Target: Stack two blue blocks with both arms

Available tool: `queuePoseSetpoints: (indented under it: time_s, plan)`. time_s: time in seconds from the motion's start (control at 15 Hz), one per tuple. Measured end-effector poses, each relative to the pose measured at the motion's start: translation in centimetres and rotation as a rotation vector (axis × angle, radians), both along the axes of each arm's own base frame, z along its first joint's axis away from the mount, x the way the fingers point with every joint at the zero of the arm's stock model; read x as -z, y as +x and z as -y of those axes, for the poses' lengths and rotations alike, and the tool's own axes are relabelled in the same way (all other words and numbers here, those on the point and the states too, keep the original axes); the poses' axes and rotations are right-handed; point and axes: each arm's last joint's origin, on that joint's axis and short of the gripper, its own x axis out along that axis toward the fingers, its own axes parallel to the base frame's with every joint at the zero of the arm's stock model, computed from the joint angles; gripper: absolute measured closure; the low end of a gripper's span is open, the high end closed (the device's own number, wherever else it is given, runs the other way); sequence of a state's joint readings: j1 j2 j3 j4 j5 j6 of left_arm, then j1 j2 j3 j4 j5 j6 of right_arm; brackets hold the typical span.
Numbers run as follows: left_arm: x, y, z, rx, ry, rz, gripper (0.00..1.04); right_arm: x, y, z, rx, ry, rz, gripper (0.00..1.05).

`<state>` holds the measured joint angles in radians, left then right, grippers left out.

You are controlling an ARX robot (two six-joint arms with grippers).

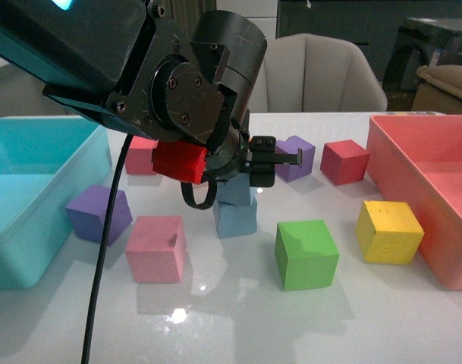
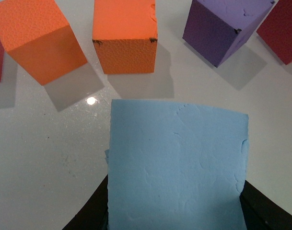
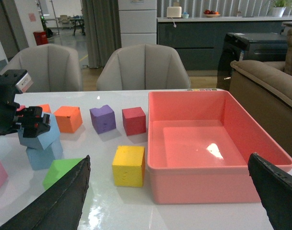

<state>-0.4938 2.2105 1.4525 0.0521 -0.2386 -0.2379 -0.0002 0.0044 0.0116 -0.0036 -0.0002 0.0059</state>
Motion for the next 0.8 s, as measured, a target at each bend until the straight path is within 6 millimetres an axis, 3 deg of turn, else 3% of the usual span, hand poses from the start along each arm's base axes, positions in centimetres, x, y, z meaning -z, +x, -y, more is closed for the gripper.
queuePoseSetpoints:
  time_s: [0.13,0.4,0.47,0.8]
  plan:
    - [0.13,0.15,0.02,-0.005,-0.003,-0.001,0.56,0.00,0.00,0.00,0.000,0.000,0.000,0.06]
    - [0.19,0.14,0.09,-0.008,-0.014,-0.004,0.11,0.00,0.00,0.00,0.000,0.000,0.000,0.06]
    - [0.15,0.15,0.16,-0.004,-0.018,0.000,0.05,0.00,0.00,0.00,0.000,0.000,0.000,0.06]
    - [-0.78,0.11,0.56,0.017,-0.022,0.051,0.07,0.00,0.00,0.00,0.000,0.000,0.000,0.06]
